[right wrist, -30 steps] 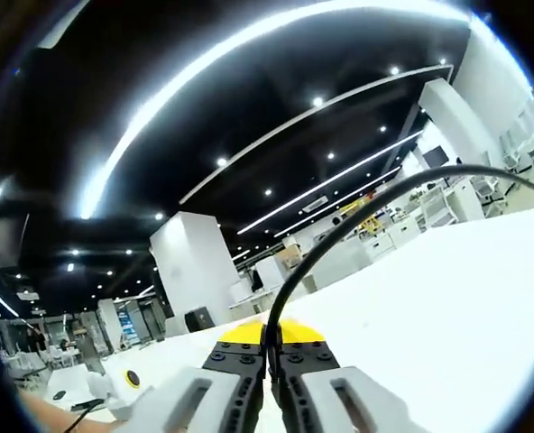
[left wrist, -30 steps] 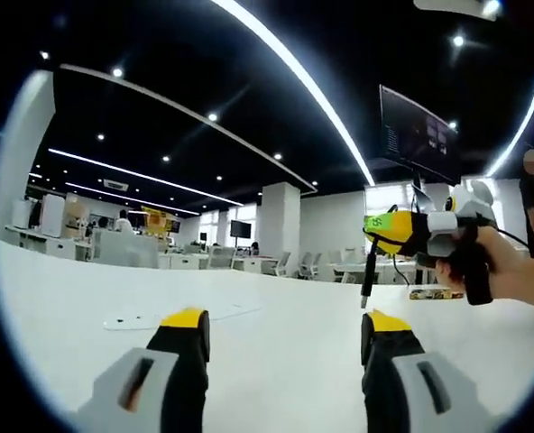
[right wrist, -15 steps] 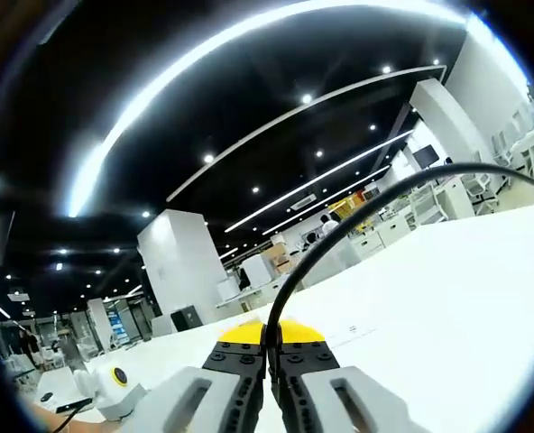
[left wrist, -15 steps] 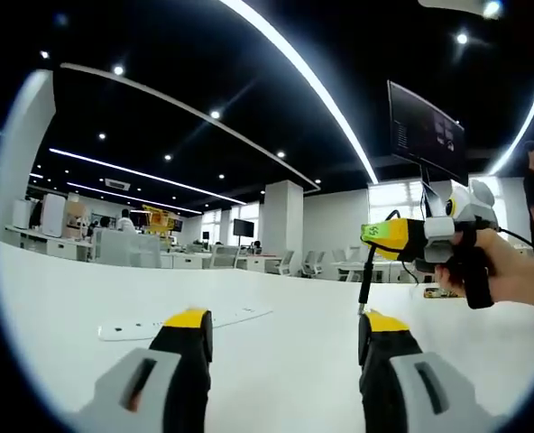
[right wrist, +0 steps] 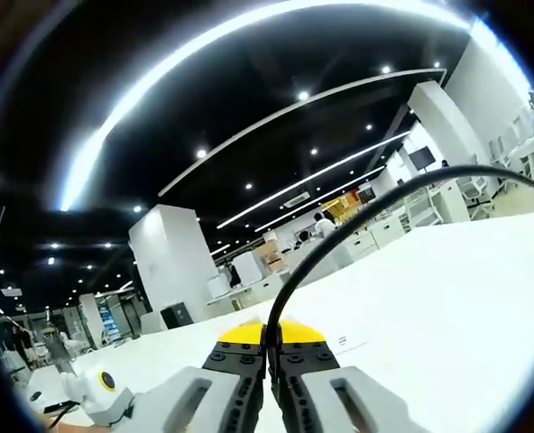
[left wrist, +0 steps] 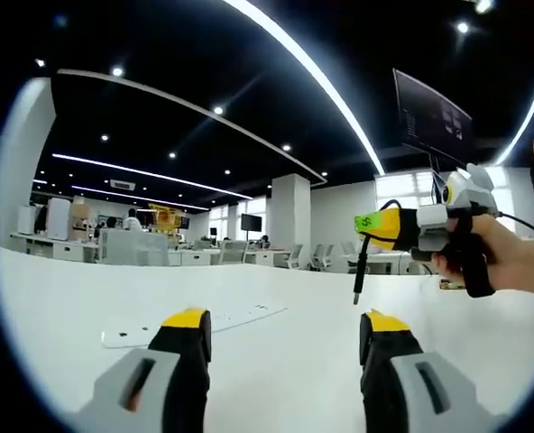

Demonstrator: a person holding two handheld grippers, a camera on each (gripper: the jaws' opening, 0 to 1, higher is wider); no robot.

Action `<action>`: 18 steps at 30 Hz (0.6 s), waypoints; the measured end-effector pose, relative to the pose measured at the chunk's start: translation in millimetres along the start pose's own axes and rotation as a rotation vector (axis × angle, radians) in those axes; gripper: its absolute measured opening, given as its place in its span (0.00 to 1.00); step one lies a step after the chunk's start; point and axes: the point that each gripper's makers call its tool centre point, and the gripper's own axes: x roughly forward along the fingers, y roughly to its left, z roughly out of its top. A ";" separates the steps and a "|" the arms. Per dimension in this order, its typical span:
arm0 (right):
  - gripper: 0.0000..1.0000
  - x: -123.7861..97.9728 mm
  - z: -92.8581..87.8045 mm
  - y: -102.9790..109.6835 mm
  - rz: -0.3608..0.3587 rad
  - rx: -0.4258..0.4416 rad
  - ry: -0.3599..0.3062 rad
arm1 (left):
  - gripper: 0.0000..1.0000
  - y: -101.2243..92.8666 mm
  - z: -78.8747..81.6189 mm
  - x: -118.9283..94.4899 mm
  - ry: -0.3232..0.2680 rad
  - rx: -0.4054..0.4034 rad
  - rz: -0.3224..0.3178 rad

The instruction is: Find the data cable on the table. Grasp the USB connector end of the cable and insert it into the USB port on the table

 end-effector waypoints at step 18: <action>0.05 23.2 2.7 -28.0 -0.049 -0.016 0.019 | 0.67 12.9 -3.1 11.1 0.002 0.015 0.047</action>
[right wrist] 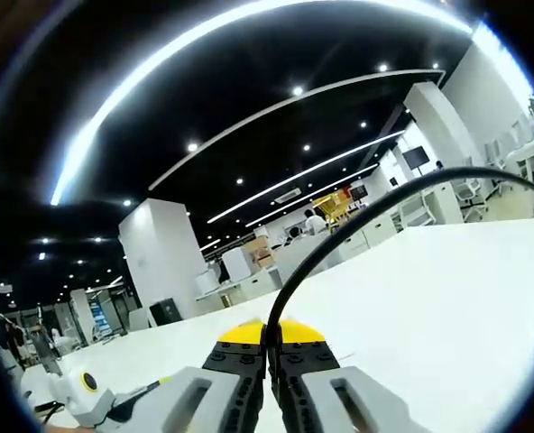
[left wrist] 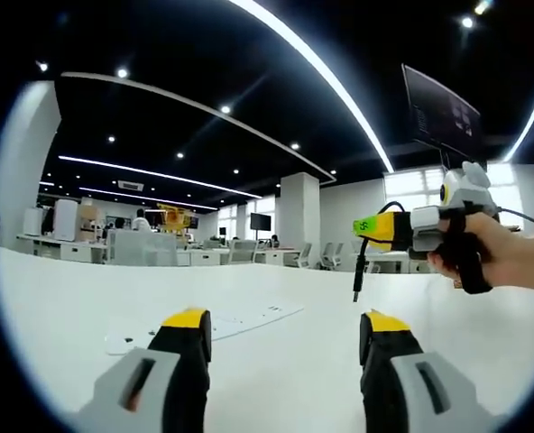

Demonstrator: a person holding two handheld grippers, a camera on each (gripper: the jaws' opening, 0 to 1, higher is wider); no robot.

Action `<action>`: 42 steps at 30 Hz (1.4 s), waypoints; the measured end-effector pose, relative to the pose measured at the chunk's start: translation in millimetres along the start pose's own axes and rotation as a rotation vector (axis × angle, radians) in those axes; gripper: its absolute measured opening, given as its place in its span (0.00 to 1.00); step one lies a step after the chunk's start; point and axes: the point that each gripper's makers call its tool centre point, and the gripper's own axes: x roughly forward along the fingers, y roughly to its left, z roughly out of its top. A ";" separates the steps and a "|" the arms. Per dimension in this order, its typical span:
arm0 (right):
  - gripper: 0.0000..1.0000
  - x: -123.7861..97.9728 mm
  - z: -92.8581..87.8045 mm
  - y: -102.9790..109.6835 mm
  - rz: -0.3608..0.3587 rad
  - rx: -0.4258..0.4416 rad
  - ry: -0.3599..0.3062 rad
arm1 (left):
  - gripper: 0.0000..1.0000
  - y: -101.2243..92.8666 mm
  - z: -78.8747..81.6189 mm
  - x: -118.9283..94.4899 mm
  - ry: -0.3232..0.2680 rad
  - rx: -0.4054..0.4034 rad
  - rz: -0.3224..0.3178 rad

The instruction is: Find the data cable on the table. Grasp the USB connector end of the cable and insert it into the USB port on the table

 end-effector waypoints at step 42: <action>0.05 73.1 -11.9 -46.1 -0.133 0.024 -0.004 | 0.70 -4.4 -21.4 49.5 0.090 0.161 -0.056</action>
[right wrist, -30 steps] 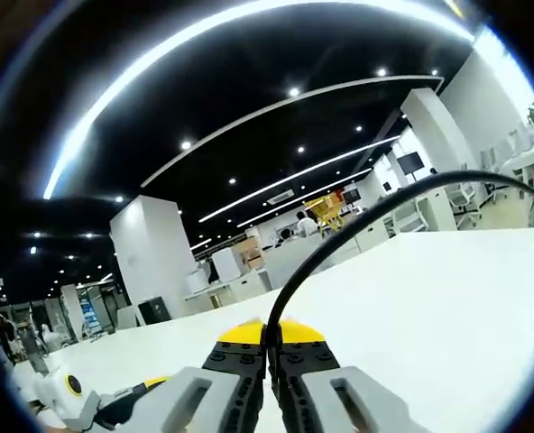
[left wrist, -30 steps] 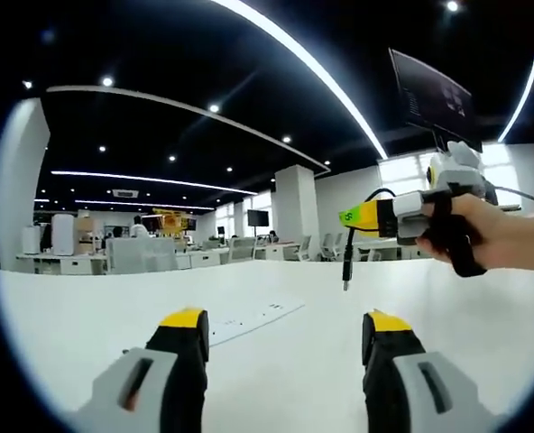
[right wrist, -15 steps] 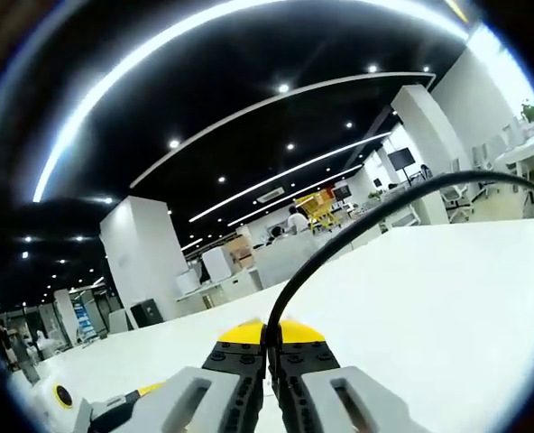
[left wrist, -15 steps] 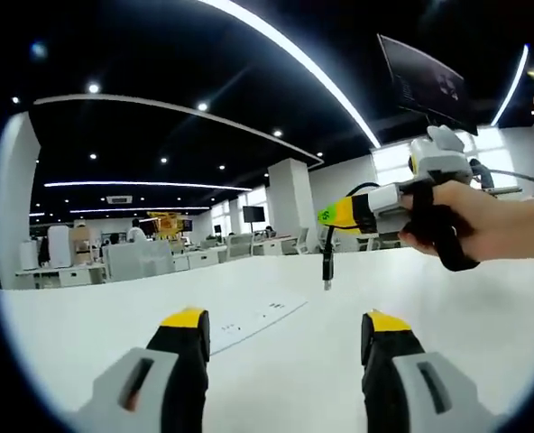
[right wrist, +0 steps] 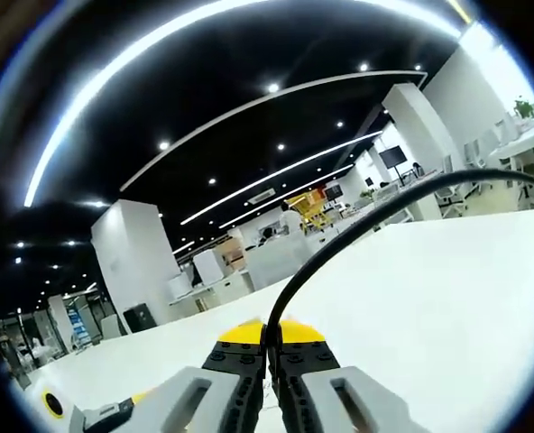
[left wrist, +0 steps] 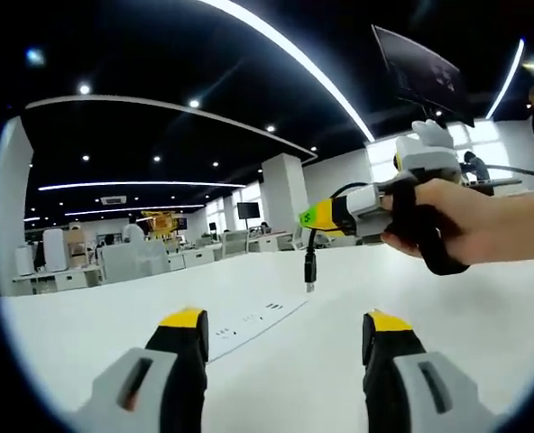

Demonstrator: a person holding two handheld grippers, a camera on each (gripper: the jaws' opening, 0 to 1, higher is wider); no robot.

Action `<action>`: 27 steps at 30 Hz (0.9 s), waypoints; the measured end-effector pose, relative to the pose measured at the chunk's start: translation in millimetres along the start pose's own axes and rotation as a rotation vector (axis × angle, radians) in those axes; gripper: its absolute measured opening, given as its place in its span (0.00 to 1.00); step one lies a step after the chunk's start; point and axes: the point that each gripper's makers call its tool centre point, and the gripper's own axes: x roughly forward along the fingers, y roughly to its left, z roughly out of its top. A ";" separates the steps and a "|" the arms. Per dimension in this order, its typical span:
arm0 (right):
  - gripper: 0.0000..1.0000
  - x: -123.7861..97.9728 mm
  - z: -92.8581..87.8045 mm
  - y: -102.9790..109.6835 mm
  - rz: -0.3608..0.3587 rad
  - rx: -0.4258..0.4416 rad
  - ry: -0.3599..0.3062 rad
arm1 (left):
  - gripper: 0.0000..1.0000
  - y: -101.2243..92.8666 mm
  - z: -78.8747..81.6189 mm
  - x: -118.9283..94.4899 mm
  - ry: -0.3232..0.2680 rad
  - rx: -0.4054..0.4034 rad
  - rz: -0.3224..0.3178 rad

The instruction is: Find the data cable on the table. Grasp the USB connector end of the cable and insert it into the USB port on the table

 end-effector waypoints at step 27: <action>0.05 42.3 -21.7 -5.5 -0.063 -0.014 0.007 | 0.68 -0.7 -2.7 9.6 0.006 -0.024 -0.027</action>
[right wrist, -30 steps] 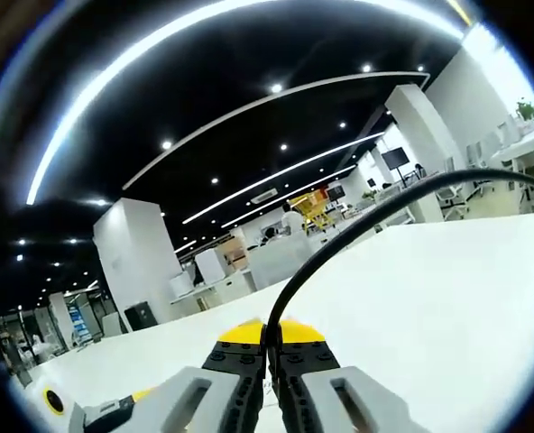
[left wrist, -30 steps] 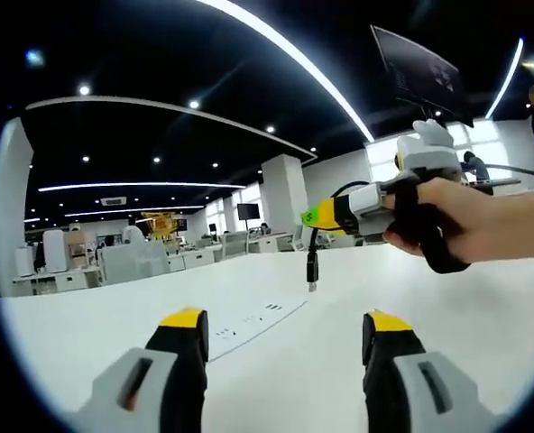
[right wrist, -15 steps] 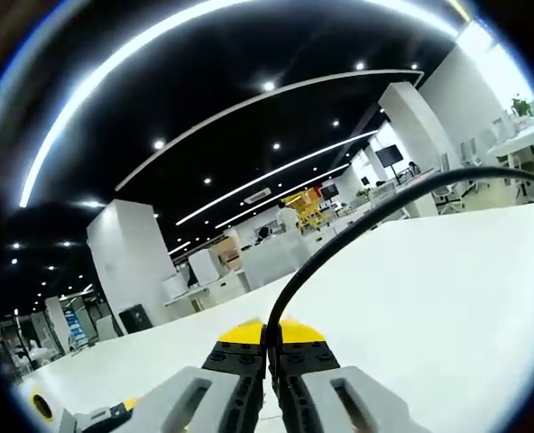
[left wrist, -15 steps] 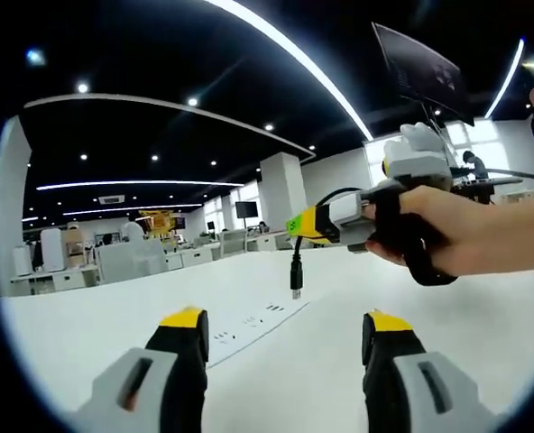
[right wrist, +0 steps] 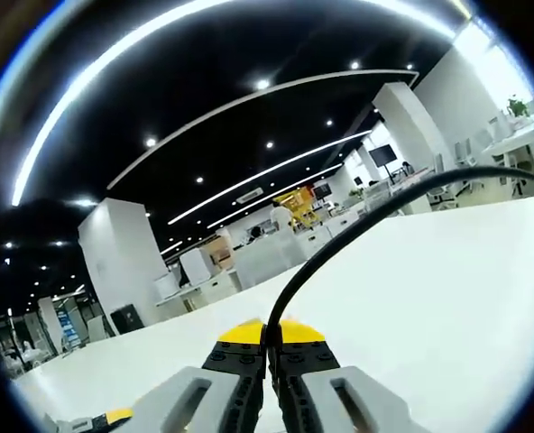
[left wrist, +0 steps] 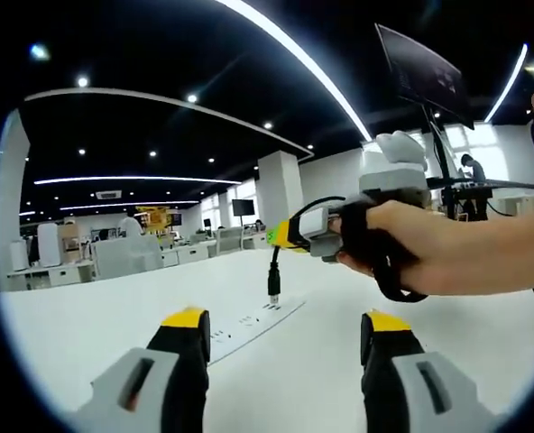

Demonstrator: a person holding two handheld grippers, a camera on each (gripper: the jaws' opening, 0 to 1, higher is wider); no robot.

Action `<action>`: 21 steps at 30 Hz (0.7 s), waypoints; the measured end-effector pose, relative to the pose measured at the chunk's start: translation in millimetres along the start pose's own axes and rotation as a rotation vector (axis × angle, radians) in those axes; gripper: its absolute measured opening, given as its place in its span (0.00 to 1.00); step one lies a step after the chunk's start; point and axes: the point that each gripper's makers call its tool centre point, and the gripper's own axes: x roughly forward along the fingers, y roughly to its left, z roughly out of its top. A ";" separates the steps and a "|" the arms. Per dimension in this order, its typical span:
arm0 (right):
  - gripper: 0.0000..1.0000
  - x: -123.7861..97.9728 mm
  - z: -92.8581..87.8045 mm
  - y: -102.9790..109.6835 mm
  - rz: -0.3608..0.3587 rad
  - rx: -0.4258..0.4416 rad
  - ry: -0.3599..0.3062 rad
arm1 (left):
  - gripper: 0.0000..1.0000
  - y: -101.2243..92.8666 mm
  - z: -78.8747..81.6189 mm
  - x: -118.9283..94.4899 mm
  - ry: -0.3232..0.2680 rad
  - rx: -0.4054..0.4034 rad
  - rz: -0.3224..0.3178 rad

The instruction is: Find the data cable on the table. Grasp the USB connector end of the cable and insert it into the USB port on the table

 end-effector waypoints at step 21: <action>0.05 0.3 -7.6 -3.9 -0.014 0.000 0.006 | 0.67 -0.5 -0.7 -2.4 0.001 -0.005 0.006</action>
